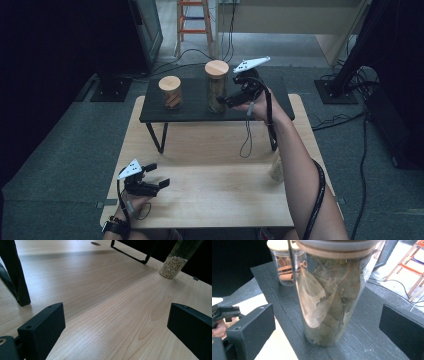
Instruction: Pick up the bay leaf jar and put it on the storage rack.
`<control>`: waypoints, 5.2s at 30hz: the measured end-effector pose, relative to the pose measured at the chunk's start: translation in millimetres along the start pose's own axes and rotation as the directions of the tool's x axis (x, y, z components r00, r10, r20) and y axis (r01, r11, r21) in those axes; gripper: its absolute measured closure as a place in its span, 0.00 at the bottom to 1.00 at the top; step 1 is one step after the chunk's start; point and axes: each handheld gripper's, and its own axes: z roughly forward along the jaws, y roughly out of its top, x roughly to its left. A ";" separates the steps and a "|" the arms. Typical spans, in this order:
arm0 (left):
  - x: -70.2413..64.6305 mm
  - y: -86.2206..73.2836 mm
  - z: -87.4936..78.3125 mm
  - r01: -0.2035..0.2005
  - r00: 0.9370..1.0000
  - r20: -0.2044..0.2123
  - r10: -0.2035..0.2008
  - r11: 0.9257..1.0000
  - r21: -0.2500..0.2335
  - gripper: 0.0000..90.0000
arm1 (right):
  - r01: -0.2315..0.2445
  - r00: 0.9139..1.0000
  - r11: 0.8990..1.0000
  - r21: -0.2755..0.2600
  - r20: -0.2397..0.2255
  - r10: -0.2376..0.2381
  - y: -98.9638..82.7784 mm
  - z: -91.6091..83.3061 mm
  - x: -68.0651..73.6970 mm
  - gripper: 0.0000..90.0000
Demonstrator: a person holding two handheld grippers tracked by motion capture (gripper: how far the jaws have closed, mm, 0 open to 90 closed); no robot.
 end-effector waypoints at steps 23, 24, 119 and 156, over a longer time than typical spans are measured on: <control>-0.7 -0.1 -0.2 0.000 1.000 -0.005 0.000 1.000 -0.001 0.02 | 0.017 1.000 1.000 -0.021 -0.002 -0.017 -17.6 -33.3 11.2 0.01; -0.7 -0.1 -0.2 0.000 1.000 -0.005 0.000 1.000 -0.001 0.02 | 0.017 1.000 1.000 -0.021 -0.002 -0.017 -17.6 -33.3 11.2 0.01; -3.9 2.8 2.1 -0.013 1.000 -0.014 0.013 1.000 0.019 0.02 | -0.109 0.960 0.992 -0.060 0.253 0.120 -127.7 -157.1 -6.1 0.01; -4.9 2.7 2.1 -0.015 1.000 -0.016 0.015 1.000 0.019 0.02 | -0.132 0.961 0.990 -0.049 0.239 0.140 -185.3 -149.7 6.2 0.01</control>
